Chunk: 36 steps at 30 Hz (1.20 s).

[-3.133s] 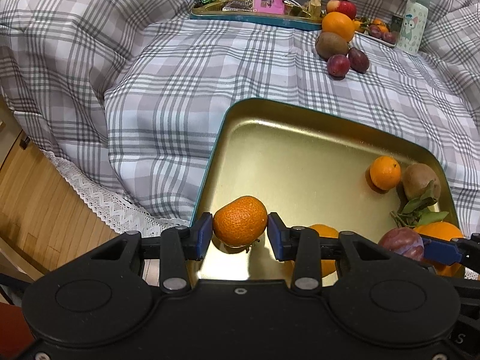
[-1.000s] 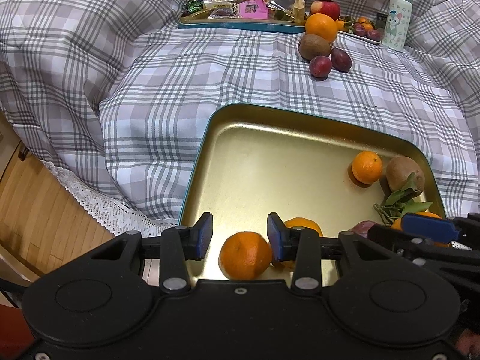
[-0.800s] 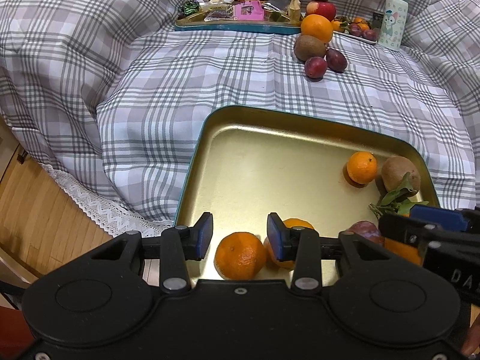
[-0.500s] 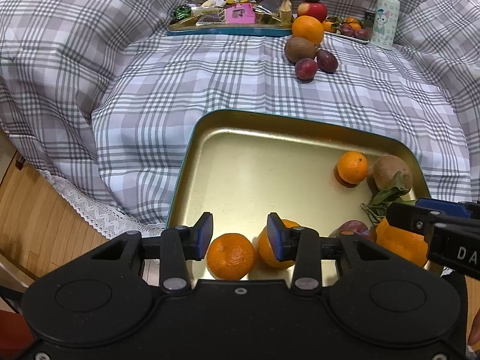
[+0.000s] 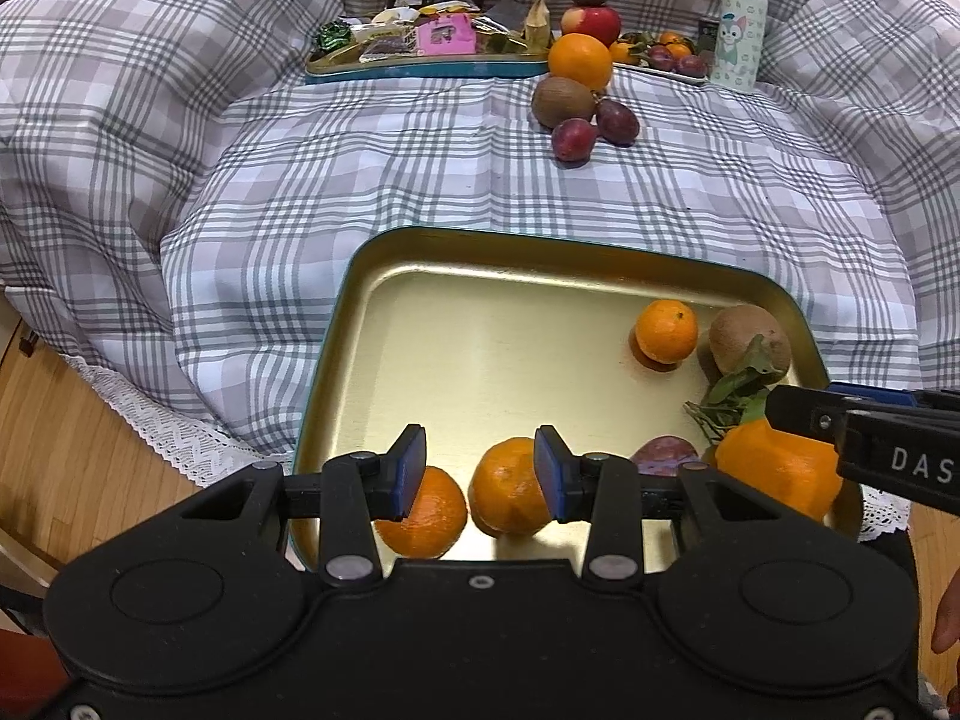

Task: Organize fruits
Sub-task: 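Move both open grippers from the tray toward the loose kiwi and red plums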

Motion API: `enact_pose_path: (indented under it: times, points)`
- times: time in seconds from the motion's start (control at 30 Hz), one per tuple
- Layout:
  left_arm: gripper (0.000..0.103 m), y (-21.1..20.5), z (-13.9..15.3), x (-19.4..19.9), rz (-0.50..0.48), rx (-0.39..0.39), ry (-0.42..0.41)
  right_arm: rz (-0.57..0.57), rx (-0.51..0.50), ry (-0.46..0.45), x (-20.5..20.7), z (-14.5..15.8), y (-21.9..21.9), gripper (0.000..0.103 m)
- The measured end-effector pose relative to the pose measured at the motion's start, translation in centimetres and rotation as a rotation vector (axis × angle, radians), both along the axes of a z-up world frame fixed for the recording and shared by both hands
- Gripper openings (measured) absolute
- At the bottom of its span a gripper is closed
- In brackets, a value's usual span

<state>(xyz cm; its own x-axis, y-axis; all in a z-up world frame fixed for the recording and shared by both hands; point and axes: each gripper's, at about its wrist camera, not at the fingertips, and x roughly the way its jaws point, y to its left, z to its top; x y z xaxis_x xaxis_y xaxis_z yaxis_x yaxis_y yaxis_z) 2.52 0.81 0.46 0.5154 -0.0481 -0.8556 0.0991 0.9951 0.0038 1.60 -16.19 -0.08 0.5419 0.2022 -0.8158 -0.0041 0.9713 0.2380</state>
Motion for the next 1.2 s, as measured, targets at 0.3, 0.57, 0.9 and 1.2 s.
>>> enact_pose_path:
  times: [0.3,0.57,0.9,1.2]
  points:
    - [0.048,-1.2,0.1,-0.5,-0.032,0.003,-0.001,-0.025,0.002,0.012,-0.2,-0.3,-0.6,0.043]
    - [0.048,-2.0,0.1,-0.6,-0.054,0.0,0.003,-0.045,0.009,0.011,-0.2,-0.4,-1.2,0.043]
    - [0.048,-2.5,0.4,0.3,-0.047,-0.007,0.0,-0.092,0.019,0.01,0.0,-0.4,-2.4,0.043]
    - [0.047,-2.7,0.4,1.8,-0.046,-0.004,0.009,-0.127,0.031,0.025,0.6,-0.8,-3.6,0.043]
